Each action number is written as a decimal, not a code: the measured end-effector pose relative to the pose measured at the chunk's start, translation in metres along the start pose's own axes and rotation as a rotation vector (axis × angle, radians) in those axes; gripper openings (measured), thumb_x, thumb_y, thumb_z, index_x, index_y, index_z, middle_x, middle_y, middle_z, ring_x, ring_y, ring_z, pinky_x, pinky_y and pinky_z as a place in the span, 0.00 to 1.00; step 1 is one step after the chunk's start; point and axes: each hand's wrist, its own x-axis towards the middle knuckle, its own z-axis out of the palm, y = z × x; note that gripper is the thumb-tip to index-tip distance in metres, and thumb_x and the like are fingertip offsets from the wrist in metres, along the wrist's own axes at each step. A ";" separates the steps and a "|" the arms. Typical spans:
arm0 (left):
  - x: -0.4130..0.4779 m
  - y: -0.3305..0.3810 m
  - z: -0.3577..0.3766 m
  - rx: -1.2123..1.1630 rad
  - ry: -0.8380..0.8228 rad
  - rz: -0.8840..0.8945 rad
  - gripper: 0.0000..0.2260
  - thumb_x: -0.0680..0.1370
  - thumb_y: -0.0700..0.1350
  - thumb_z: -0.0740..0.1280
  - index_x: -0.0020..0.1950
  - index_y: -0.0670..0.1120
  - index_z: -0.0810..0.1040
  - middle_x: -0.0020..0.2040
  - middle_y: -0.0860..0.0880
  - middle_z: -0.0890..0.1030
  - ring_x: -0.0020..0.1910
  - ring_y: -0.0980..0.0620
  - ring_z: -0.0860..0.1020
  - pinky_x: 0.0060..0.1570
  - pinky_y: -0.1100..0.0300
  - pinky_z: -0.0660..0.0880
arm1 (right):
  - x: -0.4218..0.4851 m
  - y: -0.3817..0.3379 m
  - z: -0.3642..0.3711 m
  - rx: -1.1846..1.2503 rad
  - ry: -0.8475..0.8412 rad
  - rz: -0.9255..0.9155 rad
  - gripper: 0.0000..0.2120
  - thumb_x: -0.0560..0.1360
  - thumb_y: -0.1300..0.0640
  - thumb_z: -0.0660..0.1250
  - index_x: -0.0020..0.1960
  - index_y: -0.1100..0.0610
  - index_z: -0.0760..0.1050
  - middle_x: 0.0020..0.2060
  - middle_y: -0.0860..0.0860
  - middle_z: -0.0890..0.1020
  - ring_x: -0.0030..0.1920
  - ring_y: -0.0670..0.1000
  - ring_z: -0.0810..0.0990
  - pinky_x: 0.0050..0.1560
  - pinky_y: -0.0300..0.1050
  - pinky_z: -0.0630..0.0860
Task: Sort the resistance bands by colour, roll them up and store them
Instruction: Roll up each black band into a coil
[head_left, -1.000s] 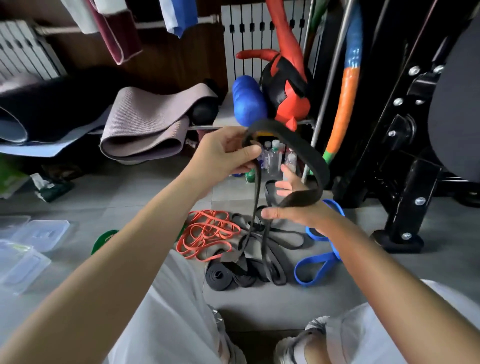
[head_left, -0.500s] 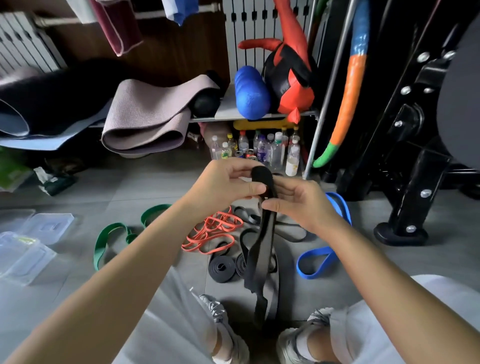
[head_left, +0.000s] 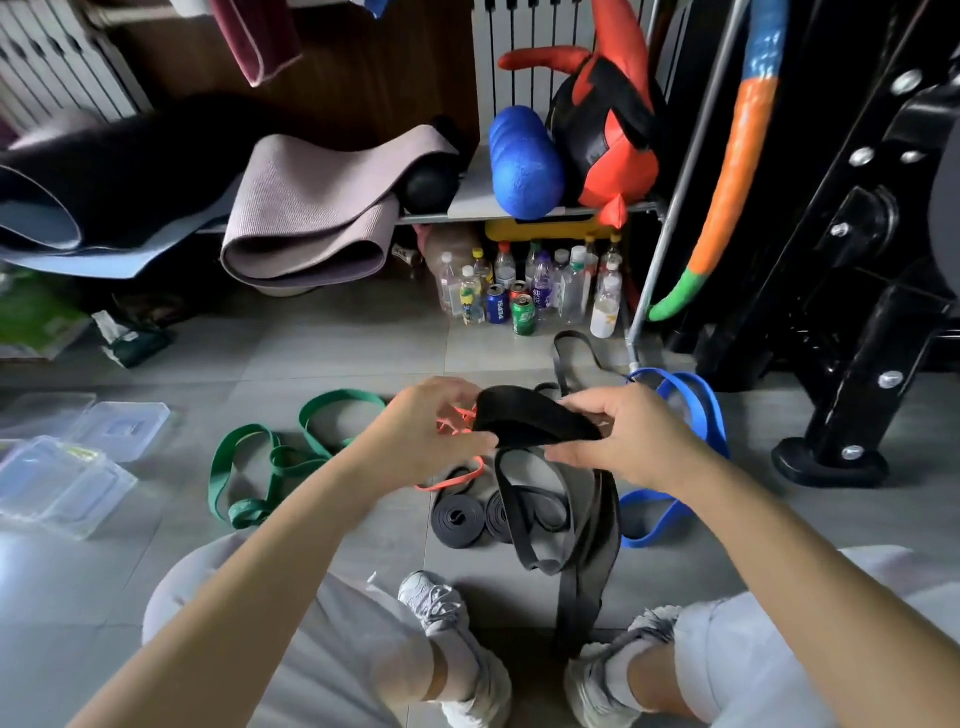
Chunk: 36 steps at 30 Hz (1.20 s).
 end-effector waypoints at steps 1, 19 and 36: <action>-0.001 0.003 -0.002 0.228 -0.002 0.035 0.25 0.70 0.47 0.74 0.66 0.48 0.72 0.56 0.53 0.73 0.46 0.61 0.73 0.48 0.68 0.68 | 0.000 -0.003 0.003 -0.147 -0.031 0.007 0.12 0.66 0.48 0.75 0.48 0.47 0.81 0.40 0.52 0.83 0.42 0.53 0.80 0.45 0.50 0.76; 0.008 -0.011 0.034 -0.273 -0.044 0.081 0.18 0.69 0.36 0.72 0.53 0.53 0.75 0.44 0.51 0.82 0.29 0.59 0.72 0.34 0.64 0.71 | -0.017 0.005 -0.002 0.388 0.050 0.027 0.17 0.64 0.66 0.76 0.48 0.50 0.80 0.40 0.46 0.85 0.43 0.45 0.82 0.47 0.38 0.78; -0.004 -0.015 0.042 -0.841 -0.035 -0.018 0.12 0.65 0.36 0.75 0.46 0.43 0.80 0.41 0.46 0.82 0.41 0.47 0.81 0.44 0.53 0.81 | -0.012 0.005 0.029 0.549 -0.008 -0.041 0.21 0.57 0.56 0.75 0.49 0.48 0.78 0.42 0.43 0.85 0.47 0.44 0.83 0.51 0.37 0.77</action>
